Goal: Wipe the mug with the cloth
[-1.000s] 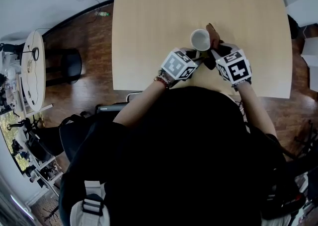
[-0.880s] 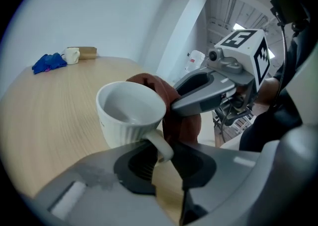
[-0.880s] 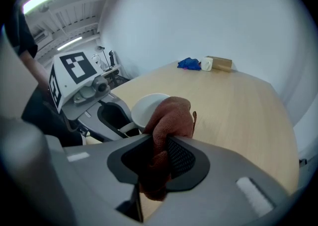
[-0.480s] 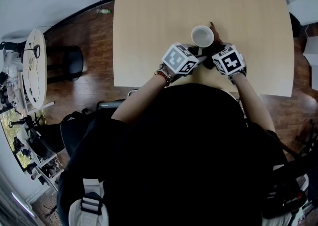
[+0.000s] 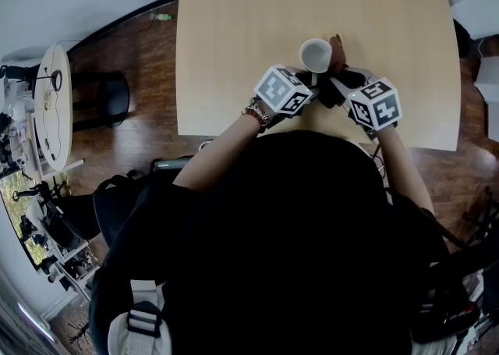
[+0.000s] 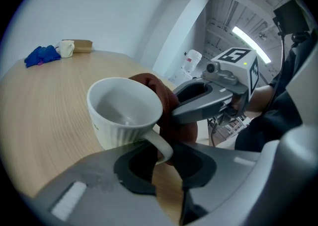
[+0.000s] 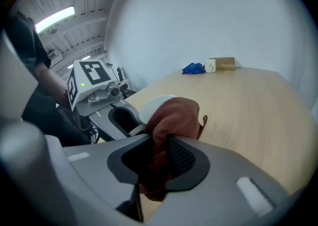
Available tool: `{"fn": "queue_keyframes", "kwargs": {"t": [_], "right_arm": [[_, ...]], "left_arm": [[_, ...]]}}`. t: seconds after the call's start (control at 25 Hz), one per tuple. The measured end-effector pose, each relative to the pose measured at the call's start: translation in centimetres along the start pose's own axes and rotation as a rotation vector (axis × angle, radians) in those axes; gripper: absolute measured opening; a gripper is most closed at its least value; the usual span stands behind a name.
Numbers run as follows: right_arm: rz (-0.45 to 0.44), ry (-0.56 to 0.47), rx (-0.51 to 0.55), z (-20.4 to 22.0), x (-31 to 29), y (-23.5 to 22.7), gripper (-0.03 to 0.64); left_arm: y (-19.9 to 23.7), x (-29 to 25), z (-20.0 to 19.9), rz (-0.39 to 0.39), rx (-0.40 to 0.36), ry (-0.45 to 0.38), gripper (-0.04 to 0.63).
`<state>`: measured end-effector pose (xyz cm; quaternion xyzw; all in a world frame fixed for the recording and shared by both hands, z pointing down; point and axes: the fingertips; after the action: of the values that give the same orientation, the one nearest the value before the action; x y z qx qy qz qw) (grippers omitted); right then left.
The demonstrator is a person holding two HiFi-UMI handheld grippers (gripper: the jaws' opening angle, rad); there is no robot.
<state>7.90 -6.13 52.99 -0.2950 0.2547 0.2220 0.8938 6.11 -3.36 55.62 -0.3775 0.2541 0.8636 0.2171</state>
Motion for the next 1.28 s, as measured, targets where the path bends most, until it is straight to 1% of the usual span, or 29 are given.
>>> {"fn": "queue_keyframes", "kwargs": {"t": [0.12, 0.32, 0.48, 0.68, 0.76, 0.88, 1.04, 1.28], "right_arm": [[0.002, 0.016, 0.034, 0.0, -0.2, 0.6, 0.081], [0.01, 0.043, 0.034, 0.8, -1.3, 0.1, 0.081], [0.032, 0.098, 0.064, 1.9, -2.4, -0.7, 0.081], [0.049, 0.151, 0.078, 3.2, -3.4, -2.0, 0.081], [0.047, 0.154, 0.088, 3.1, -3.2, -1.9, 0.081], [0.061, 0.126, 0.105, 2.4, -2.5, -2.4, 0.081], [0.08, 0.085, 0.126, 0.5, -1.0, -3.5, 0.081], [0.102, 0.057, 0.2, -2.7, 0.6, -5.2, 0.081]], "left_arm": [[0.1, -0.1, 0.2, -0.001, 0.001, 0.008, 0.083], [0.0, 0.3, -0.3, -0.002, -0.005, 0.004, 0.083], [0.2, 0.3, -0.2, -0.001, -0.004, 0.012, 0.083], [0.1, 0.3, -0.3, -0.003, -0.022, 0.02, 0.082], [0.3, 0.5, -0.1, -0.001, -0.028, 0.033, 0.083], [0.4, 0.7, 0.1, -0.003, -0.049, 0.057, 0.083], [1.1, 0.8, 0.4, -0.052, -0.06, 0.064, 0.083], [1.9, 1.0, 1.0, -0.165, -0.061, 0.049, 0.079]]}}
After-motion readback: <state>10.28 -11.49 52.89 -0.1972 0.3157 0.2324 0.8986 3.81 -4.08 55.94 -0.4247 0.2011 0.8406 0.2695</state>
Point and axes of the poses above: the fingertips, and each gripper's own axes: x backward along the fingers, y to its left, z out of its underside, and after that the axes turned 12 degrees about -z, right-handed
